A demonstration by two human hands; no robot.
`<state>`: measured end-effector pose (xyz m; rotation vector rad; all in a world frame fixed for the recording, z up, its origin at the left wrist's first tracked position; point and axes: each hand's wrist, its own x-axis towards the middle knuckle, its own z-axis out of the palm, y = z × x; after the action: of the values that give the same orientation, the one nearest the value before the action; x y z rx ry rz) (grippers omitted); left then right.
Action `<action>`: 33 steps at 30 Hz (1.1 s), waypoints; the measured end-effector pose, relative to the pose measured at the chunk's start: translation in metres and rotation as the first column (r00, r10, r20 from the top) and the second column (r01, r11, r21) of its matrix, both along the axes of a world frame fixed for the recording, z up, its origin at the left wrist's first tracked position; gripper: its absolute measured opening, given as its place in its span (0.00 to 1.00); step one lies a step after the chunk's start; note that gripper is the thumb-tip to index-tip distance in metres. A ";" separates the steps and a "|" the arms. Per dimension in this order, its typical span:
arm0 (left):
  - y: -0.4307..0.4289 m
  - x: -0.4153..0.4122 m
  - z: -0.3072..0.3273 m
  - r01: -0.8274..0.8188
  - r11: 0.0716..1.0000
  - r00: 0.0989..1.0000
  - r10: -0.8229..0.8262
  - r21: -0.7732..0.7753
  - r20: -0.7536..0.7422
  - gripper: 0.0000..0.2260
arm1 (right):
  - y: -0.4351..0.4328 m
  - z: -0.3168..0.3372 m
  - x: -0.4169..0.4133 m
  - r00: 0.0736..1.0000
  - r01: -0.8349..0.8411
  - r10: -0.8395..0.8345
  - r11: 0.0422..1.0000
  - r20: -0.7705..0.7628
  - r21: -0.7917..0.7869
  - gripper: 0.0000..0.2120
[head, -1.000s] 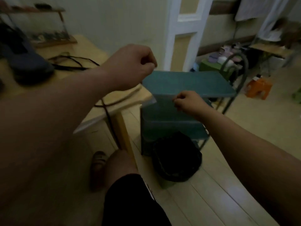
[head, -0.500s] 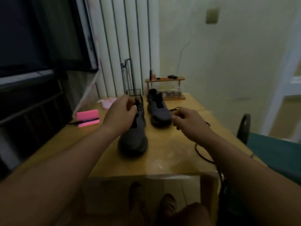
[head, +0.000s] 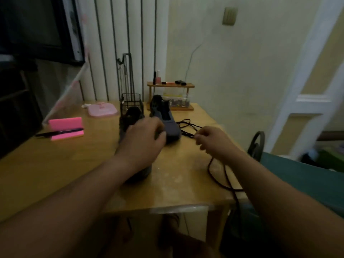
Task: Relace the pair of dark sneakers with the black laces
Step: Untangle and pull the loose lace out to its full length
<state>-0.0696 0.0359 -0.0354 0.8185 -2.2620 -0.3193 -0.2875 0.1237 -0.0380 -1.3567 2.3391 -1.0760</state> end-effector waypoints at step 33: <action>0.004 -0.124 0.055 0.464 0.834 0.885 -0.454 0.297 -0.108 0.31 | 0.009 0.076 -0.043 0.957 -0.247 0.272 0.946 0.103 -0.210 0.08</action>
<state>-0.1937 0.0395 0.0192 0.3958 -2.3895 -0.9326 -0.3305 0.1323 0.0377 -1.5583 1.9365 -1.2933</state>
